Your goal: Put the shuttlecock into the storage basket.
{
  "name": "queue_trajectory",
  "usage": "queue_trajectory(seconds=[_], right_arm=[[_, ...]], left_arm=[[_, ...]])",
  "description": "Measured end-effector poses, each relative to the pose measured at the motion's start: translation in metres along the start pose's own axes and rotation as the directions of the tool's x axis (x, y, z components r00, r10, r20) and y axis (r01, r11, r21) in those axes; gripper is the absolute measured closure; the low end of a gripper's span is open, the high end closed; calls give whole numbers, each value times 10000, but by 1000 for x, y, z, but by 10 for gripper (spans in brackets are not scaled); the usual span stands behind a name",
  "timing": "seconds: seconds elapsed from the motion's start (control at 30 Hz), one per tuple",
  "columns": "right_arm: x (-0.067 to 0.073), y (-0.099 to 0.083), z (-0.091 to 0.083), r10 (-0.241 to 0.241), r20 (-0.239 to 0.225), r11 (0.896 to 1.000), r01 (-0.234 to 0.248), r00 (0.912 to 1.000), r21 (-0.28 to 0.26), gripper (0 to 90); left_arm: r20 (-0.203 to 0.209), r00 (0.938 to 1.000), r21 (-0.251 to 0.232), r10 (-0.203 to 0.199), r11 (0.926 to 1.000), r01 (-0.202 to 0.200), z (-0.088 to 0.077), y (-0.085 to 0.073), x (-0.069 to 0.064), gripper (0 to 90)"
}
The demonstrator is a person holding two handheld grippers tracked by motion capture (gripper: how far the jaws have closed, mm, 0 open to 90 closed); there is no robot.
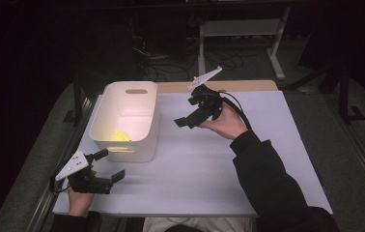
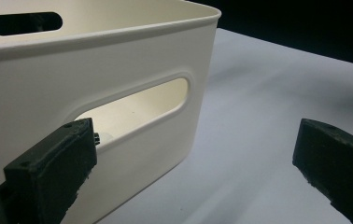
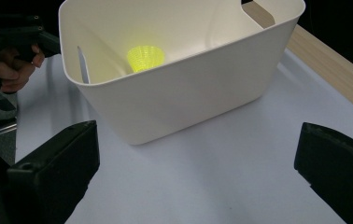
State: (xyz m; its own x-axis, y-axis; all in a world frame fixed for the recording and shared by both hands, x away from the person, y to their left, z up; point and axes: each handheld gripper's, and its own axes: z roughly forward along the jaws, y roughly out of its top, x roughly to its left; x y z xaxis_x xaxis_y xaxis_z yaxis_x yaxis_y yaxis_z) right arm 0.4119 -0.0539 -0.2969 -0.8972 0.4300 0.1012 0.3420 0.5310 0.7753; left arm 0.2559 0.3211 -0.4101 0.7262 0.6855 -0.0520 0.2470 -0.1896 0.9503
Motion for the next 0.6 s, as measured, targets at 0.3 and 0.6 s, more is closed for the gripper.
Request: queue_trajectory(seconds=[0.3,0.6], right_arm=[[-3,-11,-5,137,38,9999,-137,9999,-79,0],[-6,-23,-13,265,162,9996,-263,9995,-119,0]], left_arm=[[1,10000,17,4,10000,-4,0,0,0,0],[1,10000,60,9,10000,-9,0,0,0,0]])
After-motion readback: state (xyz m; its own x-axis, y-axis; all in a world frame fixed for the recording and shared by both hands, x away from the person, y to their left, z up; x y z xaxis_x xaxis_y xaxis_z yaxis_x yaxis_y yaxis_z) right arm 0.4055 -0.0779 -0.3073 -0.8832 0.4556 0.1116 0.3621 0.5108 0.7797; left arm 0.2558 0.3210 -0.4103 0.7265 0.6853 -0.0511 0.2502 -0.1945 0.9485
